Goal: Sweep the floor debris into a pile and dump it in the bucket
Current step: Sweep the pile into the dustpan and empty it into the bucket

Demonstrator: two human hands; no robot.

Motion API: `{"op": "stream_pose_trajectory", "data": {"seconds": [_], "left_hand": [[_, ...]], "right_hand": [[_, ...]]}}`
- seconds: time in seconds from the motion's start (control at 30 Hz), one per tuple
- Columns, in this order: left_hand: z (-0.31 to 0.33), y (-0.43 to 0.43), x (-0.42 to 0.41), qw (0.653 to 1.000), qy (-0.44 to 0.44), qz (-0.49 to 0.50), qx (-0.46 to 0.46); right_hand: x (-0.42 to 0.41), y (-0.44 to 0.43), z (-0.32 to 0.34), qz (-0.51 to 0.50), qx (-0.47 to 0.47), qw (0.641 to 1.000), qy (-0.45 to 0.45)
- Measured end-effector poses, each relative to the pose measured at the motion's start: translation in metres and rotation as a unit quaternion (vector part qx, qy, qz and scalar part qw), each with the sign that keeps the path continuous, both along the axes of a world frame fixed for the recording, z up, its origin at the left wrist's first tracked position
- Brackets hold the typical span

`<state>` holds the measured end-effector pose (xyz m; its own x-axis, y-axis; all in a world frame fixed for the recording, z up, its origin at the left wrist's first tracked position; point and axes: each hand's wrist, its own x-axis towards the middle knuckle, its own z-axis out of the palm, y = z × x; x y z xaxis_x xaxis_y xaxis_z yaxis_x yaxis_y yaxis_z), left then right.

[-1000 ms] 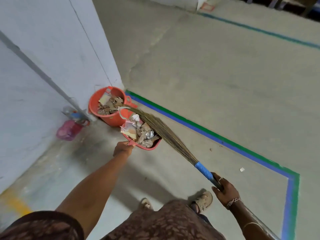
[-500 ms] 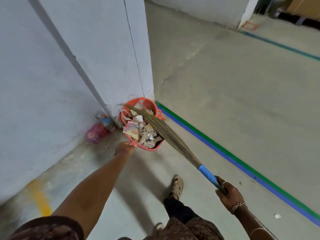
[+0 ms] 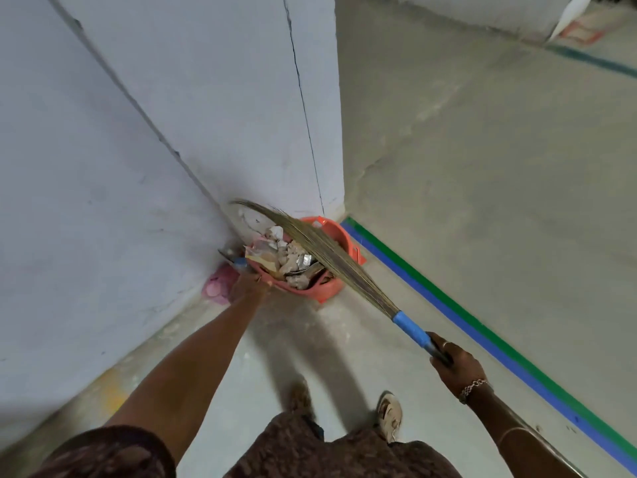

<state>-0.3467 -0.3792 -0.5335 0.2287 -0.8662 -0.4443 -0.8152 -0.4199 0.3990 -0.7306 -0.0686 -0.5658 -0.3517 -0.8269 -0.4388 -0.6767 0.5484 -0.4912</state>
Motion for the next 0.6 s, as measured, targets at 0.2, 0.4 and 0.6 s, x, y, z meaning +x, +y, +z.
{"op": "stream_pose_trajectory", "data": {"seconds": [0.2, 0.4, 0.6], "left_hand": [[-0.03, -0.09, 0.014, 0.996, -0.045, -0.067, 0.048], [-0.051, -0.171, 0.014, 0.983, -0.104, -0.139, 0.066], [-0.061, -0.214, 0.01, 0.961, -0.163, -0.201, 0.096]], "right_hand": [[0.023, -0.066, -0.005, -0.019, 0.035, 0.999, 0.014], [0.069, -0.112, -0.016, -0.079, 0.068, 0.994, 0.014], [0.114, -0.148, -0.026, -0.13, 0.102, 0.986, 0.007]]}}
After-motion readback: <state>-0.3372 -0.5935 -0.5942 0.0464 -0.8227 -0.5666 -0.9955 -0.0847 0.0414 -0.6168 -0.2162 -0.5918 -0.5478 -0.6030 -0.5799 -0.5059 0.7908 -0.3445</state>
